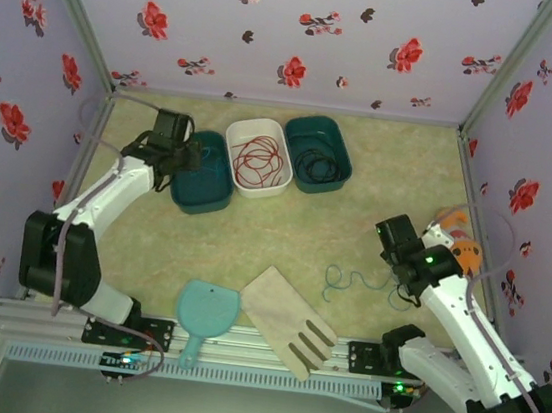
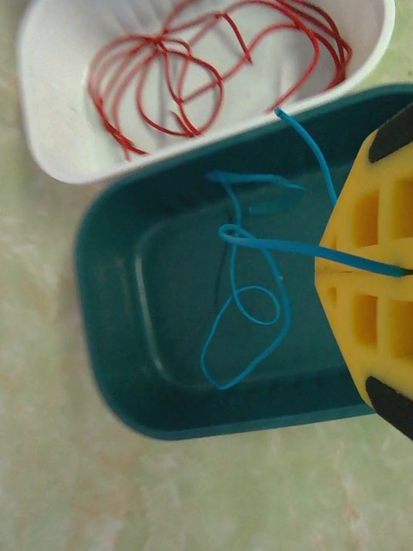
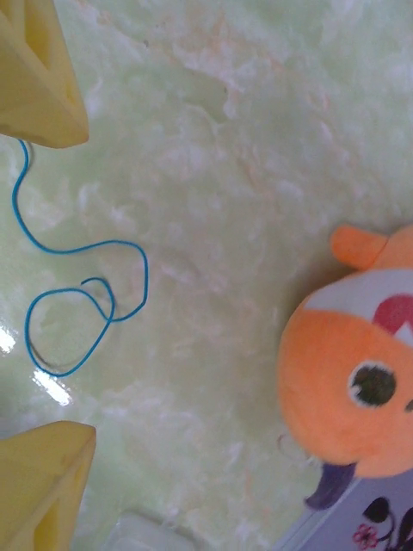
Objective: Untangle the cables
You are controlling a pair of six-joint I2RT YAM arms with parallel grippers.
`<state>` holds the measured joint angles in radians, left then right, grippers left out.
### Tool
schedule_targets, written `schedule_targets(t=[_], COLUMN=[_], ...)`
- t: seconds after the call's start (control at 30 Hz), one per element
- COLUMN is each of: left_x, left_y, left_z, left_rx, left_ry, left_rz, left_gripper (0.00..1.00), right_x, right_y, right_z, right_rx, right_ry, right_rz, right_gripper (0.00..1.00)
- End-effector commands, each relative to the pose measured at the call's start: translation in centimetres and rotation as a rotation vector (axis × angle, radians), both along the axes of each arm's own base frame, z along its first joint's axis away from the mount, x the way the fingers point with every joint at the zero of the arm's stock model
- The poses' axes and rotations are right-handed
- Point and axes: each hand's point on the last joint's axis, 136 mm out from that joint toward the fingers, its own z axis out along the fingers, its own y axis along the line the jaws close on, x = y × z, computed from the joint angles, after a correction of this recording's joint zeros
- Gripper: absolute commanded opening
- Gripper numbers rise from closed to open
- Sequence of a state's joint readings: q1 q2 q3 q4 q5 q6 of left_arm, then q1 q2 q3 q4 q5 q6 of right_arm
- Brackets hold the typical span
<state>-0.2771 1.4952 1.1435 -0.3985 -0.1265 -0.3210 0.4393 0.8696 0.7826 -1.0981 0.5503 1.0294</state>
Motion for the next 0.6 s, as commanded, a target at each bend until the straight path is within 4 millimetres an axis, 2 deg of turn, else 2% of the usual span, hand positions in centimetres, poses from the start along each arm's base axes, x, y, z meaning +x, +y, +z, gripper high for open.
schedule_targets(t=[0.0, 0.2, 0.37, 0.47, 0.57], left_x=[-0.5, -0.4, -0.6, -0.6, -0.7], left_y=[-0.9, -1.5, -1.7, -1.6, -1.4], left_z=[-2.2, -6.2, -7.3, -7.0, -6.2], left_rx=[-0.011, 0.007, 0.015, 0.018, 0.017], left_ry=[0.074, 0.17, 0.205, 0.207, 0.199], left_rz=[-0.008, -0.008, -0.006, 0.0, 0.005], left_gripper=[0.0, 0.0, 0.02, 0.15, 0.34], right_x=[-1.7, -2.2, -1.2, -0.5, 0.2], right_y=[-1.1, -1.2, 0.2, 0.9, 1.4], right_z=[-0.9, -2.8, -4.3, -4.6, -5.0], right_rx=[0.015, 0.068, 0.148, 0.169, 0.179], right_ry=[0.035, 0.043, 0.037, 0.041, 0.047], right_rz=[-0.08, -0.118, -0.095, -0.066, -0.051], right_gripper=[0.83, 0.79, 0.75, 0.73, 0.73])
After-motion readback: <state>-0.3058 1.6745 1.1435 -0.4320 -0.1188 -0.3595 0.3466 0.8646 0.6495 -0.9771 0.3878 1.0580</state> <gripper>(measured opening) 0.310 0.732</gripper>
